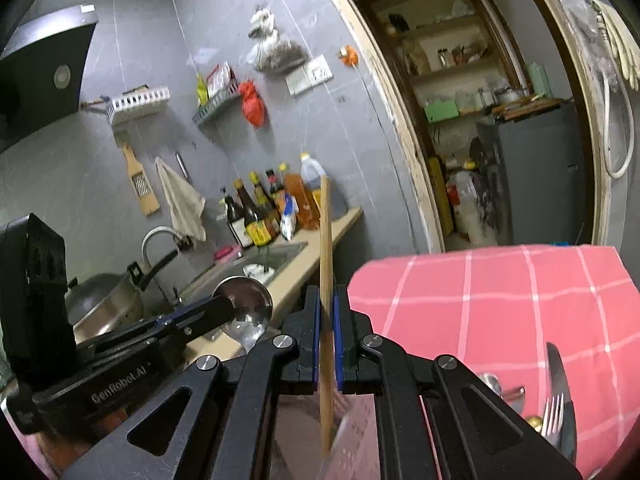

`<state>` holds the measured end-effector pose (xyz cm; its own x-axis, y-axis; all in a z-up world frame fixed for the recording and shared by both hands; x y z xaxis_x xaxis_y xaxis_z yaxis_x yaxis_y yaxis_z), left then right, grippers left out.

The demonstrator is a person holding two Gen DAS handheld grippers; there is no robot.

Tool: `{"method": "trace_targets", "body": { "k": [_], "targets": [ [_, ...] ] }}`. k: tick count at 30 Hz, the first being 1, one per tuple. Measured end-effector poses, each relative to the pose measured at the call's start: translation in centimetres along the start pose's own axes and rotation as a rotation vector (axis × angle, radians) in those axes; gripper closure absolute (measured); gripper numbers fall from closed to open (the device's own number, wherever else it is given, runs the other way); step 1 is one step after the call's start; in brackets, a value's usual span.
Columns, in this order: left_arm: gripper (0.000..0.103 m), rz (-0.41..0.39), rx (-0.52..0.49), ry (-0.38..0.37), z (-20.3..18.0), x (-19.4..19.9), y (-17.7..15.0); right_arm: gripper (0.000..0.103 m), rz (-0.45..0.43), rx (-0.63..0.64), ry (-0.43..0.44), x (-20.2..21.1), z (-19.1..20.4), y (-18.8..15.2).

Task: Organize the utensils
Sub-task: 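Carry the spoon in the left gripper and chopstick in the right gripper into the white holder, then move both open grippers back over the remaining utensils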

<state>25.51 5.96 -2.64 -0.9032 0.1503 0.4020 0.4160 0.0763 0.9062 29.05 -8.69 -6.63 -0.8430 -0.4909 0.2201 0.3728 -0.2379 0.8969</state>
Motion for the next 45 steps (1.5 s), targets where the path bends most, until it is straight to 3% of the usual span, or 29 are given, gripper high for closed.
{"method": "trace_targets", "body": {
  "k": [9, 13, 16, 18, 20, 22, 24, 26, 28, 37, 45],
  "targets": [
    [0.094, 0.051, 0.036, -0.049, 0.1, 0.4, -0.7, 0.096, 0.092, 0.003, 0.000, 0.5, 0.1, -0.7],
    [0.093, 0.050, 0.068, -0.052, 0.5, 1.0, -0.8, 0.078, 0.081, -0.012, -0.011, 1.6, 0.1, -0.2],
    [0.090, 0.045, 0.110, -0.060, 0.9, 1.5, -0.5, 0.076, 0.071, -0.008, -0.021, 2.6, 0.2, 0.3],
    [0.078, 0.035, 0.128, -0.060, 1.0, 1.8, -0.3, 0.069, 0.054, -0.011, -0.030, 3.3, 0.3, 1.0],
    [0.047, 0.011, 0.147, -0.057, 1.1, 2.5, 0.1, 0.056, 0.023, -0.025, -0.054, 4.9, 0.0, 1.5],
    [0.035, -0.037, 0.156, -0.060, 0.7, 3.6, 0.6, 0.049, 0.002, -0.038, -0.078, 6.3, -0.6, 2.1],
    [0.033, -0.051, 0.143, -0.071, -0.1, 4.2, 1.1, 0.040, -0.013, -0.045, -0.111, 8.0, -1.4, 2.4],
    [0.018, -0.061, 0.125, -0.074, -1.1, 4.6, 1.5, 0.026, -0.022, -0.050, -0.159, 9.9, -2.6, 2.5],
    [0.010, -0.079, 0.110, -0.103, -2.6, 5.2, 1.9, 0.017, -0.016, -0.057, -0.210, 12.0, -4.2, 2.2],
    [0.001, -0.013, 0.047, -0.236, -10.5, 4.5, 1.0, 0.010, 0.093, -0.120, -0.432, 17.8, -11.5, -0.9],
    [0.001, 0.130, 0.005, -0.285, -16.0, 1.5, -2.2, 0.010, 0.220, -0.255, -0.490, 19.3, -17.6, -5.8]
  ]
}}
Point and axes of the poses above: each gripper's, at about its wrist camera, not at the fingertips, and x roughly against the way its jaws point, z to its left, y to its top, the point moved 5 cm from there along -x, roughly the way its jaws point, and after that the axes turned 5 degrees about -z, right-handed, at the moved point
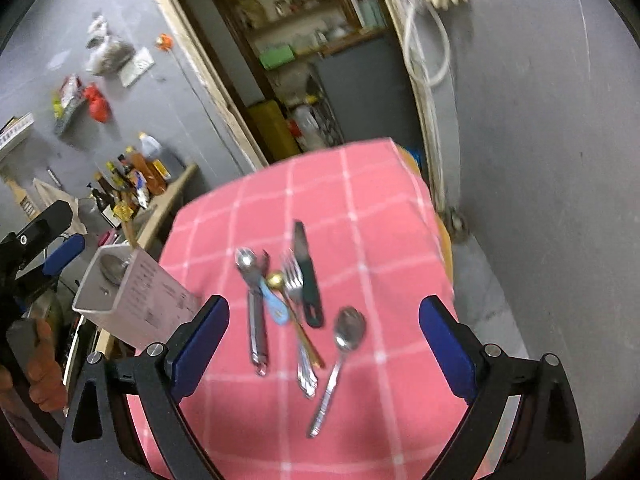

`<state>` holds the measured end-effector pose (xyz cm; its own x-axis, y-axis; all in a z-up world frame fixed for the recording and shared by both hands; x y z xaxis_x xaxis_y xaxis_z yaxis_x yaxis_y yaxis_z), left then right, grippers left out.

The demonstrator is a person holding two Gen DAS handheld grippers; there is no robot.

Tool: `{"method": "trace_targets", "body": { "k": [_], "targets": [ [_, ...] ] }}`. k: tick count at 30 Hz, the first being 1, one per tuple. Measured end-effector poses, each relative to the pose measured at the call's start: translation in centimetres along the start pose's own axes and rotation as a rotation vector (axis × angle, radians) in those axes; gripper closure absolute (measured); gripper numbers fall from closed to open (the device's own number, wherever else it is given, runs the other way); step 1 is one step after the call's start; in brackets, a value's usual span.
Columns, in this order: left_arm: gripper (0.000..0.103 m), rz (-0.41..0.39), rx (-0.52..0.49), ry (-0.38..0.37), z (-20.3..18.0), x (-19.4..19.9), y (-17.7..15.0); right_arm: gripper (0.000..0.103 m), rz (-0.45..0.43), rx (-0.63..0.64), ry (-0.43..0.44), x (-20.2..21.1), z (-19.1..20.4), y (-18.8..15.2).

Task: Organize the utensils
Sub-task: 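Move both open grippers back over the remaining utensils, then close the left gripper on the silver peeler while the right gripper grasps the fork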

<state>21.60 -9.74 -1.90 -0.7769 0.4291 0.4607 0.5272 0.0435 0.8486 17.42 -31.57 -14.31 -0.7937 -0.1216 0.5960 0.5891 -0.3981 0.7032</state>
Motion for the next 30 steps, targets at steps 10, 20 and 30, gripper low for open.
{"method": "trace_targets", "body": {
  "k": [10, 20, 30],
  "targets": [
    [0.001, 0.242, 0.053, 0.096, -0.4, -7.3, -4.8, 0.010, 0.122, -0.029, 0.036, -4.6, -4.1, -2.2],
    [0.007, 0.388, 0.100, 0.223, 2.2, -12.2, -8.2, 0.052, 0.192, 0.080, 0.154, -10.0, -3.6, -0.9],
    [0.045, 0.491, 0.192, 0.291, 5.6, -15.0, -10.8, 0.072, 0.257, 0.238, 0.328, -15.9, 1.3, 1.1]
  ]
}}
Point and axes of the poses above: each gripper's, at about its wrist camera, not at the fingertips, and x roughly against the way its jaws point, z to its left, y to its top, the point moved 5 cm from there along -x, roughly the way its jaws point, and after that the axes turned 5 degrees about -z, right-handed, at the moved point
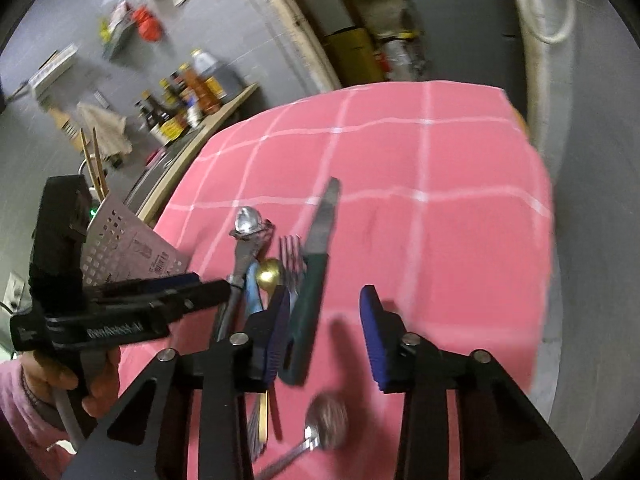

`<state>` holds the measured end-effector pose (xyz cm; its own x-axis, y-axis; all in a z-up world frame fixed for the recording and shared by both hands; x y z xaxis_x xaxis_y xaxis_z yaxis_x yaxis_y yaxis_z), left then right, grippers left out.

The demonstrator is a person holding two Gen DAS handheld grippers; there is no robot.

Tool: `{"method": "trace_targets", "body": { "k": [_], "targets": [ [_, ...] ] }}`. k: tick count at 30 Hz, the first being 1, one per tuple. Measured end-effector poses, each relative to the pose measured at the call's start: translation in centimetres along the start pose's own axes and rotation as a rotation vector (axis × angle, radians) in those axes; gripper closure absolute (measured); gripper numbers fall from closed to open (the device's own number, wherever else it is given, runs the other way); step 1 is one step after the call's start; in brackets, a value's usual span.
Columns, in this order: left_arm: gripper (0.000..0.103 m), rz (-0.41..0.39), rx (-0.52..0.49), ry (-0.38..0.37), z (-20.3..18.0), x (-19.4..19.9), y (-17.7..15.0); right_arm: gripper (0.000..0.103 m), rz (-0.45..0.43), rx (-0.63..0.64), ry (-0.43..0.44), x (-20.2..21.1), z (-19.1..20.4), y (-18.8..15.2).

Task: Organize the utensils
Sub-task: 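Close the left gripper on the silver peeler while the right gripper grasps the fork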

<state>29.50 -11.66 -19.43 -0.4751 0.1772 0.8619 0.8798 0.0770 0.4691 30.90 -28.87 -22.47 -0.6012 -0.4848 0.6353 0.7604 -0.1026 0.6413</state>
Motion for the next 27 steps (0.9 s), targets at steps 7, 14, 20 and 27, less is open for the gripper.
{"method": "trace_targets", "body": {
  "k": [7, 14, 20, 27],
  "targets": [
    [0.061, 0.035, 0.051, -0.010, 1.0, -1.2, -0.2, 0.075, 0.044, 0.107, 0.070, -3.5, 1.8, 2.2],
    [0.062, 0.050, 0.035, -0.023, 0.9, -1.2, -0.2, 0.075, 0.113, 0.210, 0.135, -5.9, 2.7, 3.2],
    [0.084, 0.099, 0.069, -0.098, 0.3, -2.0, 0.7, 0.084, 0.187, 0.284, 0.174, -6.7, 3.2, 2.6],
    [0.085, 0.130, 0.110, -0.135, -0.1, -2.2, 0.4, 0.097, 0.190, 0.250, 0.204, -6.1, 3.1, 2.7]
  ]
}}
Point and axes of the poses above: each gripper's, at about its wrist camera, not at the fingertips, and x roughly against the way its jaws point, z to its left, y to its top, the point moved 5 cm from there along -x, roughly the way its jaws point, and after that the axes turned 5 degrees about -z, right-handed, at the moved point
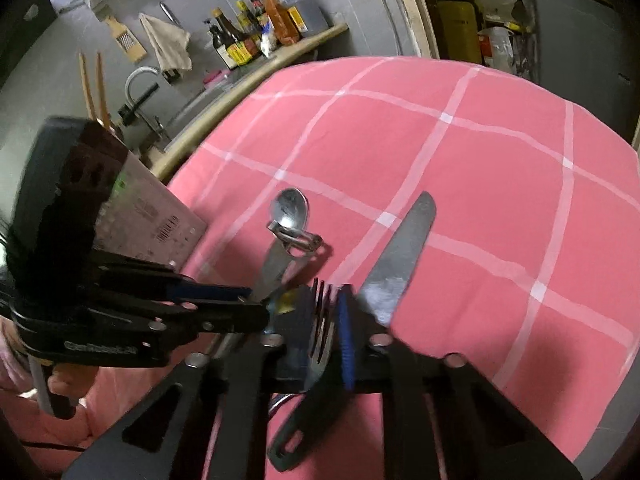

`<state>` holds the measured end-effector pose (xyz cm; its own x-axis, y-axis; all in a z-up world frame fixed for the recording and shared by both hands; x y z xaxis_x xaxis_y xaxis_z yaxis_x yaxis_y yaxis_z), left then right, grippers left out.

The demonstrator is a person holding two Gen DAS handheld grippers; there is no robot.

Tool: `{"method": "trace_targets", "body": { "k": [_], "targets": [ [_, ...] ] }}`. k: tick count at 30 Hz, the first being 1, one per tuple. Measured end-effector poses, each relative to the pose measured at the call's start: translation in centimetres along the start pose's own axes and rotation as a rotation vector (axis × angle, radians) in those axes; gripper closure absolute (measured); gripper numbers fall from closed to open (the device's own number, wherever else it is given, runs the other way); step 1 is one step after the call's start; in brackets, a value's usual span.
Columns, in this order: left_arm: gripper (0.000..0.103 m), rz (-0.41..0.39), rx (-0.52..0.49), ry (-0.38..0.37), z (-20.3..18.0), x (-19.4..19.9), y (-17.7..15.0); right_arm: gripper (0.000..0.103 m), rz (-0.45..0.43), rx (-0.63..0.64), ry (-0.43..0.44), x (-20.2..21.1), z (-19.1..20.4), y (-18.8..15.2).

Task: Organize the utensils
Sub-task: 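Close the left gripper on the silver peeler while the right gripper grasps the fork, then lift the peeler in the left gripper and fork in the right gripper into the white holder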

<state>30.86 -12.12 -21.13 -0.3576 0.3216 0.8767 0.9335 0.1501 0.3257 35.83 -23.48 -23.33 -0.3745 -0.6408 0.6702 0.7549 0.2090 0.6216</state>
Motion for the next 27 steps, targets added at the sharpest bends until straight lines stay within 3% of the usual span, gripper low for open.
{"method": "trace_targets", "body": {
  "k": [8, 12, 20, 27],
  "targets": [
    [0.086, -0.068, -0.051, 0.013, -1.8, 1.9, -1.3, 0.101, -0.120, -0.110, -0.071, 4.3, -0.2, -1.3],
    [0.086, -0.148, -0.094, 0.004, -2.8, 4.3, -1.4, 0.101, -0.258, -0.159, -0.164, 8.3, 0.6, -1.4],
    [0.086, -0.380, -0.192, -0.027, -5.5, 12.0, -0.1, 0.101, -0.457, -0.068, -0.337, 15.8, 4.6, 1.5],
    [0.086, -0.563, -0.213, -0.055, -4.6, 19.6, 2.4, 0.101, -0.579, 0.047, -0.411, 20.6, 10.1, 5.7]
  ]
}}
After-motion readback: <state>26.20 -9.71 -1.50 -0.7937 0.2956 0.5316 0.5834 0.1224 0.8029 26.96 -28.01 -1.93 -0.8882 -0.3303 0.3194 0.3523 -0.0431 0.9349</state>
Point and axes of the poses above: each gripper's, at about its wrist camera, not at the fingertips, and x roughly against the way its jaws point, z to its left, y to its top, the point moved 5 cm from there along -x, roughly the way its jaws point, and after that the axes turned 5 degrees about -z, right-handed, at the moved point
